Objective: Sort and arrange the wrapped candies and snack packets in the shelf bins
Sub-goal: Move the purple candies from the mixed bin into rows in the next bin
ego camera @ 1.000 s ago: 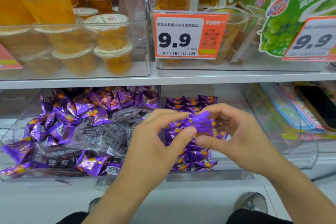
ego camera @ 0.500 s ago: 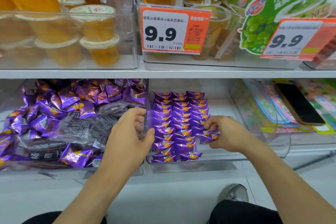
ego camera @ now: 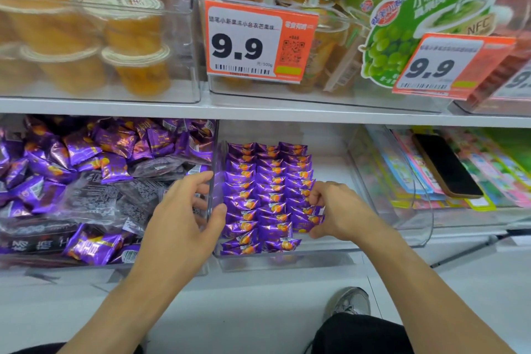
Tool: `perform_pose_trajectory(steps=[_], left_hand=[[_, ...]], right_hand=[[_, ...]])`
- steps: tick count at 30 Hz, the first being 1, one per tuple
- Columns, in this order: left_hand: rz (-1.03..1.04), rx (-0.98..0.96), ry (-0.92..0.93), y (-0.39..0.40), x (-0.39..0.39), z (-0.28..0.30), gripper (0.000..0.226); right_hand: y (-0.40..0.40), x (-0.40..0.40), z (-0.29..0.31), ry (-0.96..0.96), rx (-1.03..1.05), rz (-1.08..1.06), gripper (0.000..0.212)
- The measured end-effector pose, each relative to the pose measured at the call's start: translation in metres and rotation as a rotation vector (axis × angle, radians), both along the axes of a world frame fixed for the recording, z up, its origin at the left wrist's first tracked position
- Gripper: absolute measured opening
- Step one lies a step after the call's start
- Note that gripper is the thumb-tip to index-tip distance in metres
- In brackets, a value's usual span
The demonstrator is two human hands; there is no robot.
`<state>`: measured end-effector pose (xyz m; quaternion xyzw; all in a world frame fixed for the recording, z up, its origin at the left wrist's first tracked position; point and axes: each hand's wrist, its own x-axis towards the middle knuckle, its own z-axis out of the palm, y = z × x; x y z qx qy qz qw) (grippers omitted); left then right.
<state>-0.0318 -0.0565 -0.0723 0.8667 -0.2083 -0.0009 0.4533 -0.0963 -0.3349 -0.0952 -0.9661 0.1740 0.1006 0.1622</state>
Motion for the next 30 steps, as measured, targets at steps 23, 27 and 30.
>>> perform_pose_trajectory(steps=[23,27,30], left_hand=[[-0.043,-0.026,0.071,0.009,0.002,0.008,0.041],[0.054,0.025,-0.069,0.029,0.017,0.023,0.006],[0.156,0.127,-0.233,0.049,0.053,0.023,0.006]], right_hand=[[0.04,-0.017,0.049,-0.388,0.137,0.009,0.018],[0.117,-0.017,0.067,-0.497,0.497,0.172,0.013],[0.151,0.013,0.069,-0.577,0.499,0.26,0.014]])
